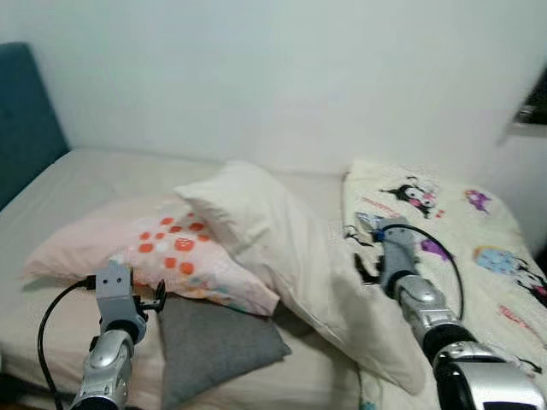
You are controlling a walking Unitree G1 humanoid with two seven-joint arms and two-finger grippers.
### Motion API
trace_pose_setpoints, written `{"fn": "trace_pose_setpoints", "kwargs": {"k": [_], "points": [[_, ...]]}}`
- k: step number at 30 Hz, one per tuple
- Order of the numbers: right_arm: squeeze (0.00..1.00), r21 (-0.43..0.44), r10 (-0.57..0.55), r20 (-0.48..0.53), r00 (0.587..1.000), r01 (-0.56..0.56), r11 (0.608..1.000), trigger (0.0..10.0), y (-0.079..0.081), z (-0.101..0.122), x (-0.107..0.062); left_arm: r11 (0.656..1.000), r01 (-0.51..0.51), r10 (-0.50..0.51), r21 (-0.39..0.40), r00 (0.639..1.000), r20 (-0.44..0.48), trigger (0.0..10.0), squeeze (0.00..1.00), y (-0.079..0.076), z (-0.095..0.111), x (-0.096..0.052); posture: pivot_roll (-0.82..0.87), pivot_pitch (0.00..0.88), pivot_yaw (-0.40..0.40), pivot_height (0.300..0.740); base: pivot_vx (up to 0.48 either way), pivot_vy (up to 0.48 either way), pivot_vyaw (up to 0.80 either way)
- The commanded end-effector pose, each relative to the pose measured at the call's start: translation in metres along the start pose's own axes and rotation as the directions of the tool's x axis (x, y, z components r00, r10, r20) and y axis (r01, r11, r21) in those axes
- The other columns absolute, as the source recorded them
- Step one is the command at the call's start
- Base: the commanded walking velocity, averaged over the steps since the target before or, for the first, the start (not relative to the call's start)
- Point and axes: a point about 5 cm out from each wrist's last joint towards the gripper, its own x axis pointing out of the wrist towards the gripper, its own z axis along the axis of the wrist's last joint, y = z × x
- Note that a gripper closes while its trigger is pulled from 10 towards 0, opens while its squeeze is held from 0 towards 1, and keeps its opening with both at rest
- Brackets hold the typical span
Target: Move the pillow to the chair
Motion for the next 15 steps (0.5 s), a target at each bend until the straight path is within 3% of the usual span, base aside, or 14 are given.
{"fn": "trace_pose_setpoints", "kwargs": {"k": [1,4,10,15], "points": [[0.0,0.021,0.038,0.042,0.998,-0.039,0.999,10.0,0.001,0.003,-0.001,1.0,-0.021,0.021,0.011,1.0,-0.021,10.0,0.0,0.005,-0.005,-0.004,-0.08,0.0,-0.059,0.74,0.0,0.0,0.0],[0.0,0.028,0.074,0.07,0.995,-0.076,0.997,10.0,0.003,0.005,-0.001,0.999,-0.031,0.031,0.014,0.999,-0.014,10.0,0.0,0.006,-0.004,-0.005,-0.08,0.0,-0.058,0.74,0.0,0.0,0.0],[0.0,-0.096,0.146,0.103,0.984,-0.137,0.986,10.0,0.019,0.027,0.009,0.994,-0.104,0.103,0.031,0.995,0.013,10.0,0.0,0.019,0.0,-0.009,-0.06,0.0,-0.059,0.74,0.0,0.0,0.0],[0.0,-0.108,0.191,0.119,0.974,-0.178,0.978,10.0,0.031,0.044,0.017,0.989,-0.14,0.139,0.035,0.989,0.047,10.0,0.0,0.025,0.007,-0.013,-0.03,0.0,-0.068,0.74,0.0,0.0,0.0]]}}
